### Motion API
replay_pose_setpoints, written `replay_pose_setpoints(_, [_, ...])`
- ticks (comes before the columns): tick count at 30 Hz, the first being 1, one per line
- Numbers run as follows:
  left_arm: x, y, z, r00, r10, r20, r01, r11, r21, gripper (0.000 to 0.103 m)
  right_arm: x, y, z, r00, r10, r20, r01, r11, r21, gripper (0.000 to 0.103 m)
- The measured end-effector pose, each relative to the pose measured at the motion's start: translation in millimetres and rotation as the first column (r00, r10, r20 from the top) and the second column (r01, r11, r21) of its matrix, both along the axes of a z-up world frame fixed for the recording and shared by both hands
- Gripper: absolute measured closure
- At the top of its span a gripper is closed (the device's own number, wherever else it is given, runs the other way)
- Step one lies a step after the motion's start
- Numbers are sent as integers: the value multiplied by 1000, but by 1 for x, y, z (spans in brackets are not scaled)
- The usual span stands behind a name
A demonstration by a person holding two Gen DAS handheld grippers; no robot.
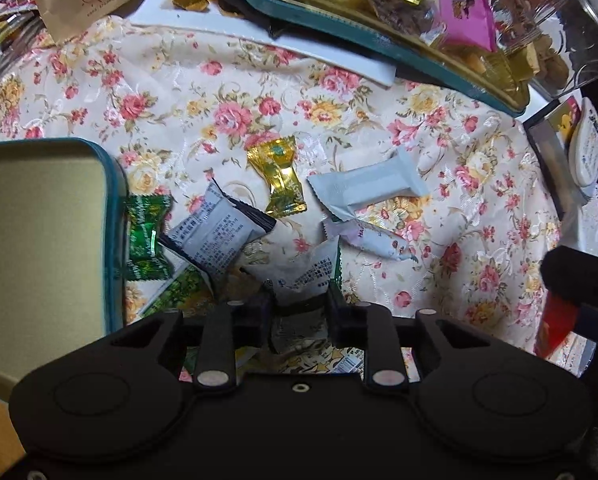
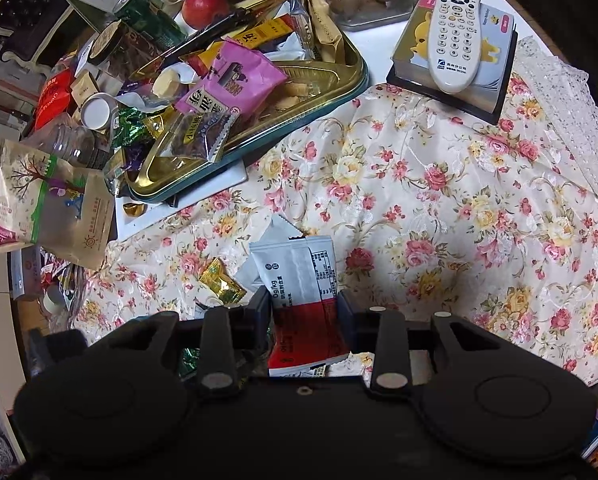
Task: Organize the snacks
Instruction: 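Grasp the white printed snack packet with the left gripper and lift it, then carry both packets over the gold tray and open both grippers to drop them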
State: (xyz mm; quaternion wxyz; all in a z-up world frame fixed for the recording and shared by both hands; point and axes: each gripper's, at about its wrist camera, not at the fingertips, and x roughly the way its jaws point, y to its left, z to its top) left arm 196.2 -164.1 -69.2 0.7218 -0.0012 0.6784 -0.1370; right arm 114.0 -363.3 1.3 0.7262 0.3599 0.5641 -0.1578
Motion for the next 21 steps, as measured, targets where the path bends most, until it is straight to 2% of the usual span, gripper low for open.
replay_pose_setpoints(9, [5, 45, 39, 997, 63, 34, -63, 998, -4, 68, 14, 18, -4, 1000, 18, -22, -19, 1000, -13, 65])
replay_pose_setpoints(12, [7, 68, 51, 994, 98, 53, -100, 994, 33, 68, 23, 32, -7, 999, 35, -29, -35, 999, -11, 65])
replay_pose_setpoints(15, [11, 92, 67, 987, 119, 109, -128, 988, 83, 68, 34, 52, -8, 997, 71, -29, -71, 997, -2, 65])
replay_pose_setpoints(21, [21, 145, 89, 965, 187, 184, -210, 971, 117, 68, 50, 101, -9, 983, 182, -25, -182, 983, 3, 65])
